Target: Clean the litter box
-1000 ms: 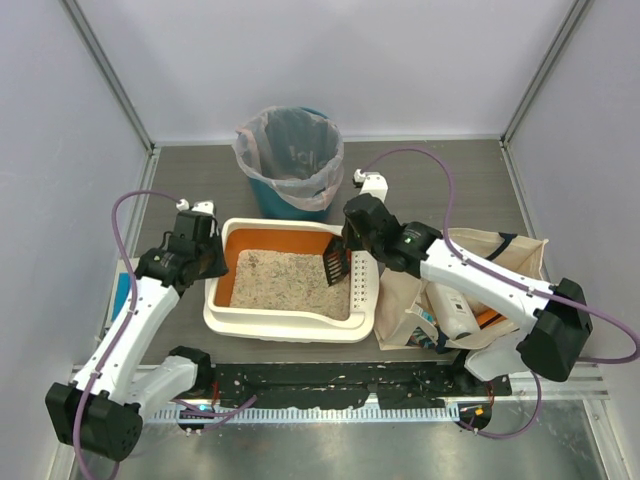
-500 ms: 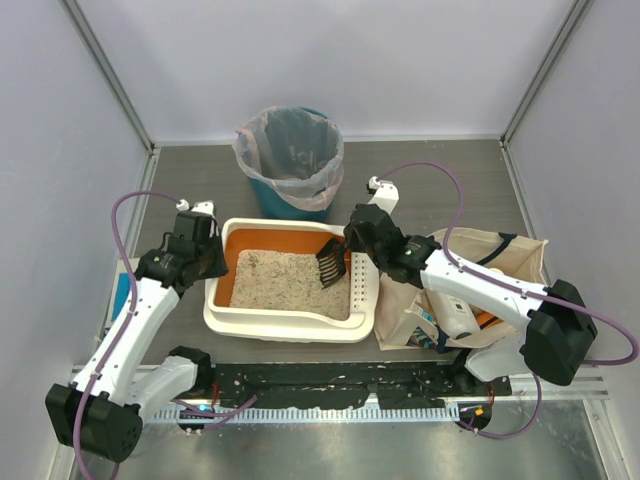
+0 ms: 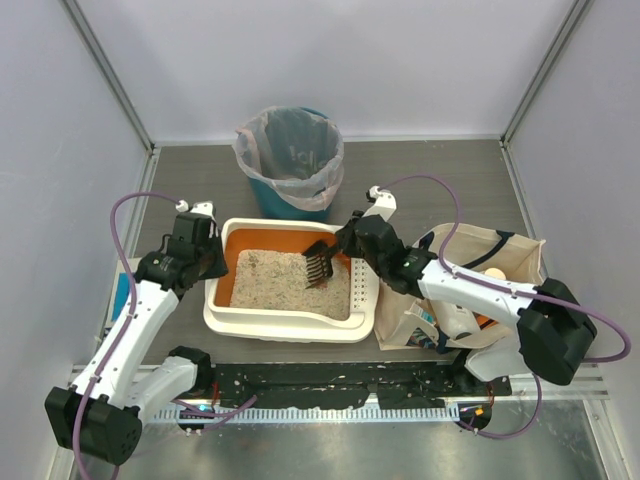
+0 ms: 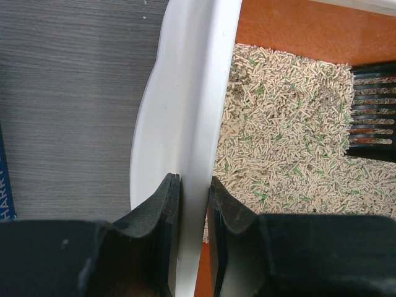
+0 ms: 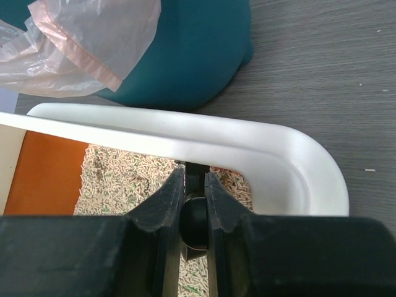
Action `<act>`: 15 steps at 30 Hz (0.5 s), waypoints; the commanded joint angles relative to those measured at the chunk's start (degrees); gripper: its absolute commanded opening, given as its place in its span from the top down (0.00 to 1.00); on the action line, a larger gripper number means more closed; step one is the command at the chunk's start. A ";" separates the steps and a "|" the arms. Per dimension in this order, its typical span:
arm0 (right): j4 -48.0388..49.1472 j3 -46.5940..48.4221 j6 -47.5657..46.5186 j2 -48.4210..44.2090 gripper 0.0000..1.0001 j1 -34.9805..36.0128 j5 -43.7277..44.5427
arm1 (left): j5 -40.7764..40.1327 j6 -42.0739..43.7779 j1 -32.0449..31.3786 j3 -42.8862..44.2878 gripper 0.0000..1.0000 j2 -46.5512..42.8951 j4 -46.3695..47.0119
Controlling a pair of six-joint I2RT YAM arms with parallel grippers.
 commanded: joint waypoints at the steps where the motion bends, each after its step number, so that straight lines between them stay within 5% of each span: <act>1: -3.82 -2.35 -2.90 4.53 0.99 0.70 -1.80 | 3.29 -4.08 -0.01 -1.63 0.98 -0.12 3.68; 15: 7.42 -7.80 3.34 8.48 0.99 2.72 -6.72 | 2.06 -6.81 -0.09 -4.88 0.98 -5.04 4.47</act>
